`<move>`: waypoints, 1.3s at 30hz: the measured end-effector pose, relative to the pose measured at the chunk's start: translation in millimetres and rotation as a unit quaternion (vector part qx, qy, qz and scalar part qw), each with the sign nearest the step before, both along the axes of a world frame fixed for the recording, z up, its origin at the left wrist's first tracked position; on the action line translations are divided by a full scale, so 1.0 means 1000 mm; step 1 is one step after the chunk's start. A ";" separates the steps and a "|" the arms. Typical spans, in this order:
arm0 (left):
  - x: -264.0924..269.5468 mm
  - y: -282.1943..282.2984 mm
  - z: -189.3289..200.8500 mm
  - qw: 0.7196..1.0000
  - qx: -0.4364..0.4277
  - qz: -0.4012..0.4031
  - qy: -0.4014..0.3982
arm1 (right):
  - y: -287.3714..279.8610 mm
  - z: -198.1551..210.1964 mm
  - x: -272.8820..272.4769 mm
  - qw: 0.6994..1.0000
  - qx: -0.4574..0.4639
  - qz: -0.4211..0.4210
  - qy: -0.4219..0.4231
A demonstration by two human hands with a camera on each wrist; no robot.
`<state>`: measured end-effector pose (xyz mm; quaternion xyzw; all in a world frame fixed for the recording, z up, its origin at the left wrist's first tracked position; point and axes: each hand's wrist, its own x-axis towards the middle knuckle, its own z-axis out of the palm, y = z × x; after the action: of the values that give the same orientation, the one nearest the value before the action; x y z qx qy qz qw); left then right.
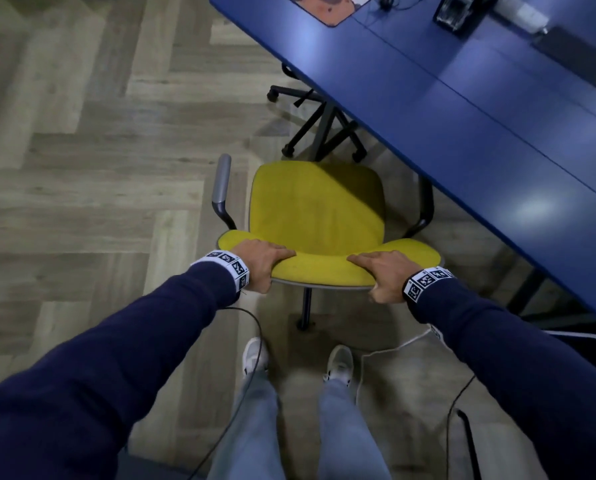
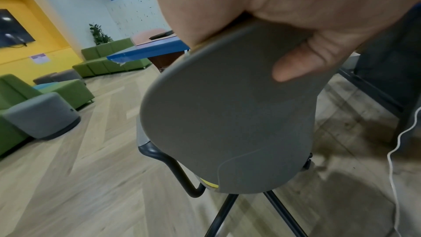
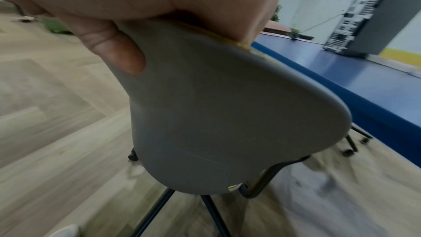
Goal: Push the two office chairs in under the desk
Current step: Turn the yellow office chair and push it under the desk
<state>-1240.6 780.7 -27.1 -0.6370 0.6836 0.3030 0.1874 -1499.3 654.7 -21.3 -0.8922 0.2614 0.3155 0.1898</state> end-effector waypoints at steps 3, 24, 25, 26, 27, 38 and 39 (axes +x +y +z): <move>-0.006 -0.024 0.000 1.000 -0.004 -0.018 -0.001 | -0.006 0.001 -0.012 0.999 -0.007 -0.040 -0.005; 0.004 -0.154 -0.010 0.987 -0.091 -0.110 -0.073 | -0.043 -0.016 -0.002 0.979 -0.076 -0.174 -0.071; 0.007 -0.157 -0.011 0.987 -0.090 -0.117 -0.065 | -0.043 -0.017 -0.001 0.978 -0.071 -0.186 -0.057; 0.008 -0.161 -0.011 0.985 -0.093 -0.128 -0.062 | -0.042 -0.017 0.001 0.978 -0.076 -0.190 -0.048; 0.011 -0.165 -0.011 0.983 -0.097 -0.144 -0.059 | -0.042 -0.017 0.005 0.978 -0.084 -0.187 -0.043; 0.029 -0.205 -0.014 0.964 -0.115 -0.232 -0.056 | -0.056 -0.010 0.024 0.955 -0.077 -0.285 -0.022; 0.028 -0.210 -0.014 0.963 -0.119 -0.235 -0.057 | -0.060 -0.010 0.024 0.953 -0.079 -0.291 -0.022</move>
<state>-1212.3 570.3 -41.1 -0.4921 0.8335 0.1303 0.2147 -1475.5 595.1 -31.6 -0.7964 0.5295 0.2054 0.2075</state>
